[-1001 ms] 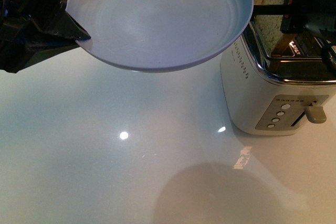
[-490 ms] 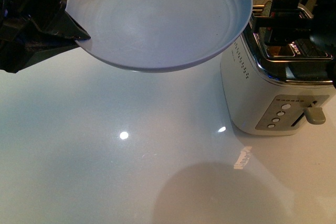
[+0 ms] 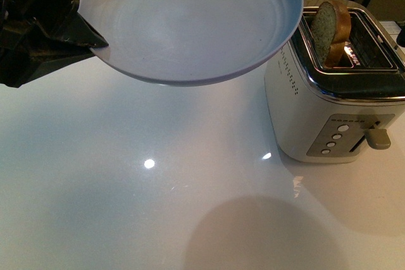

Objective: Left arm holds plate, right arm toasts bread

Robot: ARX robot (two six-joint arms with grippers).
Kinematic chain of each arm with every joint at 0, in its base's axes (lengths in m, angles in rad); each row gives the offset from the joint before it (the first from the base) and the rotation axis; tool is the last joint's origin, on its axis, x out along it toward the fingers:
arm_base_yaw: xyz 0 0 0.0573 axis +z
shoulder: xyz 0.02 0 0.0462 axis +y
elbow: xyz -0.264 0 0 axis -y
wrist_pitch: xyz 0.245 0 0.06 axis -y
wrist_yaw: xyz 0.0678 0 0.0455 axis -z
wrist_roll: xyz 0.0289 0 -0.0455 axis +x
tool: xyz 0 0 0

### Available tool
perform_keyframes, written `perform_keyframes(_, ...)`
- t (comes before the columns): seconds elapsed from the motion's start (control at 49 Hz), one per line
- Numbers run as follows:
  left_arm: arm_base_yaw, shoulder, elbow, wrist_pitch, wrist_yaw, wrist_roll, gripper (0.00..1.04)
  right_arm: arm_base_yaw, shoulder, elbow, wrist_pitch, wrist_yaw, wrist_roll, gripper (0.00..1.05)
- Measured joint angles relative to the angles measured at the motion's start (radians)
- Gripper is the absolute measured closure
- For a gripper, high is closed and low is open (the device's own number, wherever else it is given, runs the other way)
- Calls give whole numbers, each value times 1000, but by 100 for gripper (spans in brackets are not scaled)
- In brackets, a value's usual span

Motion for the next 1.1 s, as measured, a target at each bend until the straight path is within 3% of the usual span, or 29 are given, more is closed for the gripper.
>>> perform_keyframes(0.061,-3,-1,0,0,5,0,102,-31,-19,-65,167,-149,-69,27)
perform_keyframes(0.123,-3,-1,1,0,3,0,102,-52,-79,-108,187,-206,-105,39)
perform_keyframes(0.368,-3,-2,1,0,3,-2,102,-130,-316,-246,87,-276,-139,90)
perform_keyframes(0.449,-3,-2,1,0,3,-2,102,-145,-383,-271,47,-291,-145,103)
perform_keyframes(0.613,-3,-2,1,0,3,-2,102,-167,-494,-303,-33,-315,-143,103)
perform_keyframes(0.674,-3,-2,1,0,3,-2,102,-216,-554,-317,-78,-384,-144,103)
perform_keyframes(0.735,-3,-2,1,0,3,-2,102,-246,-620,-331,-131,-388,-144,103)
perform_keyframes(1.103,-3,-2,1,0,3,-2,102,-249,-945,-348,-415,-393,-144,103)
